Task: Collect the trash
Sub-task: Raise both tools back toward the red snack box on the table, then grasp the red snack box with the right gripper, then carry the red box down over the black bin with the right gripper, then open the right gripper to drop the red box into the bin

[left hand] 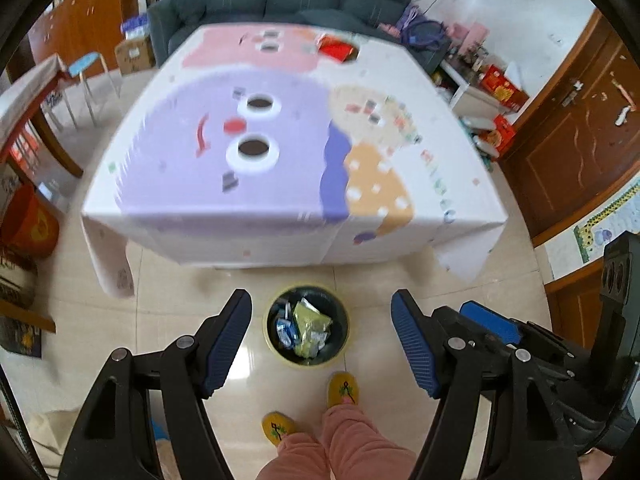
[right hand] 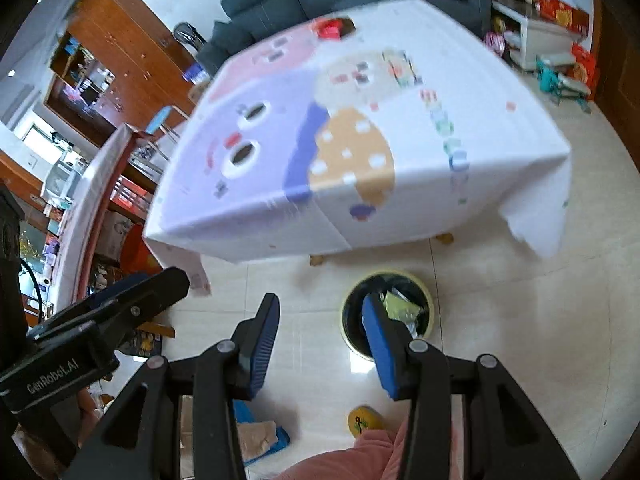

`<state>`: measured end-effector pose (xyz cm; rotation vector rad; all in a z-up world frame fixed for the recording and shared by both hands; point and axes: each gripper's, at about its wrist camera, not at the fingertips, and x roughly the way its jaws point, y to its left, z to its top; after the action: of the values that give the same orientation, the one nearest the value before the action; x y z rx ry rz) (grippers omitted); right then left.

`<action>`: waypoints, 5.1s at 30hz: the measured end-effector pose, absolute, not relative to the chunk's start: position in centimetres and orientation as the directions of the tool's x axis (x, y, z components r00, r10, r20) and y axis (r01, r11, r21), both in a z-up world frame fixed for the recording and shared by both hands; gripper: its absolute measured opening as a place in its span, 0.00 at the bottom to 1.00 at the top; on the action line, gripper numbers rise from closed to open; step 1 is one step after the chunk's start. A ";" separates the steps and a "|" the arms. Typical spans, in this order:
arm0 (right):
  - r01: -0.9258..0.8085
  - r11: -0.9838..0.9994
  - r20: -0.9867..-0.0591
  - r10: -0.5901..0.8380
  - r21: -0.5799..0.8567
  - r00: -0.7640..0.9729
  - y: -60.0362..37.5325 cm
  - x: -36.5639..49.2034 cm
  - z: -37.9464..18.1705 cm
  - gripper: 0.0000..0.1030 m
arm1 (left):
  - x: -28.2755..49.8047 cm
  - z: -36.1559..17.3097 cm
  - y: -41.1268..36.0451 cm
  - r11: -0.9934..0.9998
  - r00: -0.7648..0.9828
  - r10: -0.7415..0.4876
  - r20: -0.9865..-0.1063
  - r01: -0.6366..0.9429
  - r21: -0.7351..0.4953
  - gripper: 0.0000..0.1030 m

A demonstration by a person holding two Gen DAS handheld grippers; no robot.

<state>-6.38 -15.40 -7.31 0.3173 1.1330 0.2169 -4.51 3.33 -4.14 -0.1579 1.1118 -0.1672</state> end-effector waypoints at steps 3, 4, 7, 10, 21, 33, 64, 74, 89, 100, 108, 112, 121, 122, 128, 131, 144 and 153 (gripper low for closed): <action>-0.032 0.938 -0.832 0.321 0.344 0.453 -15.1 -6.8 -4.8 0.43 | -4.7 -1.4 3.5 0.975 0.476 -0.218 -0.852 0.079 -0.206 0.68; -0.038 0.940 -0.825 0.316 0.338 0.468 -15.0 -6.8 -4.0 0.43 | -4.7 -0.7 3.4 0.975 0.492 -0.222 -0.842 0.087 -0.206 0.68; -0.060 0.950 -0.809 0.292 0.305 0.509 -14.9 -6.4 -2.2 0.43 | -4.4 1.0 3.3 0.975 0.522 -0.221 -0.824 0.111 -0.191 0.68; -0.075 0.959 -0.797 0.270 0.274 0.540 -14.8 -5.5 -0.5 0.43 | -3.5 2.1 3.5 0.979 0.550 -0.206 -0.810 0.111 -0.174 0.68; -0.151 0.977 -0.742 0.214 0.153 0.636 -14.2 0.3 4.7 0.44 | 2.1 6.4 3.5 0.987 0.634 -0.158 -0.757 0.104 -0.119 0.68; -0.288 0.941 -0.748 0.318 0.175 0.583 -17.1 17.3 3.3 0.46 | 17.3 4.4 1.7 0.992 0.615 -0.026 -0.788 -0.080 -0.095 0.68; -0.529 0.839 -0.912 0.310 0.130 0.268 -14.5 50.5 -12.9 0.53 | 38.8 -8.6 5.3 0.860 0.321 0.092 -0.942 -0.503 -0.087 0.68; -0.560 0.821 -0.913 0.309 0.114 0.267 -14.0 50.7 -14.3 0.46 | 39.1 -9.8 6.4 0.840 0.301 0.092 -0.949 -0.535 -0.088 0.68; -0.529 0.811 -0.871 0.428 0.251 0.243 -14.8 46.3 -11.1 0.30 | 36.6 -9.3 5.0 0.871 0.313 0.054 -0.948 -0.480 -0.109 0.68; -0.364 0.812 -0.806 0.550 0.456 0.219 -16.8 39.6 -7.0 0.30 | 30.1 -7.4 5.4 0.917 0.356 -0.016 -0.934 -0.368 -0.155 0.68; -0.073 0.795 -0.760 0.599 0.602 0.253 -18.5 30.1 -4.9 0.30 | 22.7 -6.4 6.7 0.963 0.376 -0.134 -0.917 -0.168 -0.209 0.68; 0.054 0.788 -0.757 0.568 0.614 0.322 -18.4 23.5 -4.3 0.30 | 18.3 -5.9 7.0 0.978 0.370 -0.169 -0.913 -0.049 -0.201 0.68; 0.197 0.787 -0.795 0.505 0.584 0.336 -16.5 8.7 -6.2 0.30 | 9.0 -7.0 8.3 0.975 0.291 -0.223 -0.931 0.055 -0.216 0.68; 0.195 0.801 -0.807 0.489 0.566 0.331 -16.2 7.3 -6.5 0.30 | 8.2 -7.4 8.4 0.973 0.277 -0.232 -0.932 0.049 -0.228 0.68; 0.233 0.840 -0.860 0.422 0.490 0.286 -16.3 0.6 -9.5 0.30 | 4.2 -9.6 7.8 0.971 0.255 -0.236 -0.938 0.032 -0.236 0.68; 0.256 0.845 -0.874 0.401 0.469 0.276 -16.9 -1.8 -11.4 0.30 | 2.5 -10.5 6.9 0.976 0.280 -0.217 -0.935 0.037 -0.215 0.68; 0.314 0.849 -0.900 0.363 0.426 0.239 -19.0 -3.4 -24.8 0.31 | 0.6 -22.0 2.9 0.989 0.285 -0.148 -0.947 0.022 -0.148 0.70; 0.336 0.845 -0.906 0.354 0.416 0.230 -19.2 -1.3 -34.7 0.34 | 2.5 -30.7 2.8 0.996 0.281 -0.069 -0.957 -0.029 -0.080 0.70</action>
<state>-1.26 -19.22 -34.73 0.6115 1.3649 0.0141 2.47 2.78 -30.67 -0.0873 1.2862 -0.0270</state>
